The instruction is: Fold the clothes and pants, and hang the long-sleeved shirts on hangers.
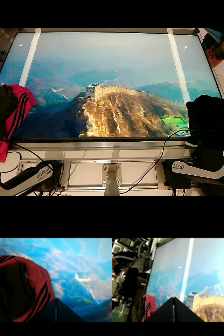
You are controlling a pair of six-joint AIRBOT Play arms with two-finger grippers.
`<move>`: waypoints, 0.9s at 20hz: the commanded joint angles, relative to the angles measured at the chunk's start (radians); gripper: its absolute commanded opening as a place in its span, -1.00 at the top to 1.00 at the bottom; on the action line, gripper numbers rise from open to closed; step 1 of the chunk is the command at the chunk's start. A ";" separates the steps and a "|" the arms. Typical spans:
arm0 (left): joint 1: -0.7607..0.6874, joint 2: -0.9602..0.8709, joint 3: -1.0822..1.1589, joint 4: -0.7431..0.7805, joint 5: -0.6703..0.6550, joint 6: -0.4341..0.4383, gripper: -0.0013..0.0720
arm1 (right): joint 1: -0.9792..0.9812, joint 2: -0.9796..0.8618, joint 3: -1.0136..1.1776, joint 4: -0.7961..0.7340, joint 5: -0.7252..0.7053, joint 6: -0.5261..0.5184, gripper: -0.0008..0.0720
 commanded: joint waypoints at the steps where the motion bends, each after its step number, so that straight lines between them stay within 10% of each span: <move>1: 0.011 -0.001 0.000 0.005 -0.008 0.001 0.92 | 0.000 0.001 0.001 0.000 0.000 0.000 0.90; 15: 0.137 -0.206 -0.030 0.143 -0.044 0.027 0.87 | 0.000 0.001 0.001 0.000 0.000 0.000 0.90; 18: 0.208 -0.262 -0.029 0.143 -0.025 0.026 -0.28 | 0.000 0.001 0.001 0.000 0.000 0.000 0.90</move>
